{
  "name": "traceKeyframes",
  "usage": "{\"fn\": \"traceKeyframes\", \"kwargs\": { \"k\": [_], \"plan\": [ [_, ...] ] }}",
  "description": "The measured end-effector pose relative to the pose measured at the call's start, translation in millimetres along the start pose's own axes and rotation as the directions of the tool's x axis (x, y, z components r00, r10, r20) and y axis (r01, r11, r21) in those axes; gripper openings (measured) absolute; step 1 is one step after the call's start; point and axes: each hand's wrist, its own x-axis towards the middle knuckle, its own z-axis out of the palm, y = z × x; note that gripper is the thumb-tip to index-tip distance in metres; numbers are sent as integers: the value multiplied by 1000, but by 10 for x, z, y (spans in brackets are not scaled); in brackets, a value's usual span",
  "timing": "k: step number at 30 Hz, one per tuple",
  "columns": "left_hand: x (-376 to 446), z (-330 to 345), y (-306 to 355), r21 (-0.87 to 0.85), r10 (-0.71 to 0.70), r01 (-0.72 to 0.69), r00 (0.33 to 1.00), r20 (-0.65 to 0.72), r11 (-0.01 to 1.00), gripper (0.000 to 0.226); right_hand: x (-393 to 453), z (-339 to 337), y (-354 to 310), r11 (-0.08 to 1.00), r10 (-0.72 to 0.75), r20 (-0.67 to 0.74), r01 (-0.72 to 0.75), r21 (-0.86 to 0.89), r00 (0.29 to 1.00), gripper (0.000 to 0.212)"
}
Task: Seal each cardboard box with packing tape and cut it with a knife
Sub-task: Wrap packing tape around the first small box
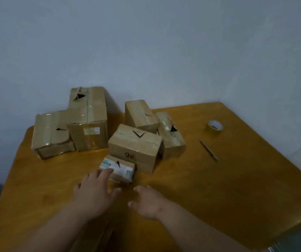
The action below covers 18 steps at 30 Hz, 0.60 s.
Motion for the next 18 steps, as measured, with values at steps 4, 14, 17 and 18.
{"fn": "traceKeyframes", "kwargs": {
  "k": [4,14,17,18],
  "plan": [
    [304,52,451,-36,136,-135,990,47,990,53,37,-245,393,999,45,-43,-45,-15,998,60],
    [1040,388,1917,-219,318,-281,935,157,934,40,364,-1351,1813,990,137,-105,-135,33,985,53],
    [1428,588,2512,-270,296,-241,937,185,932,38,638,-1789,2311,989,150,-118,-151,-3,982,50],
    [1563,658,2716,-293,282,-220,941,187,930,38,741,-1956,2482,987,154,-128,-159,-24,980,48]
  ]
}}
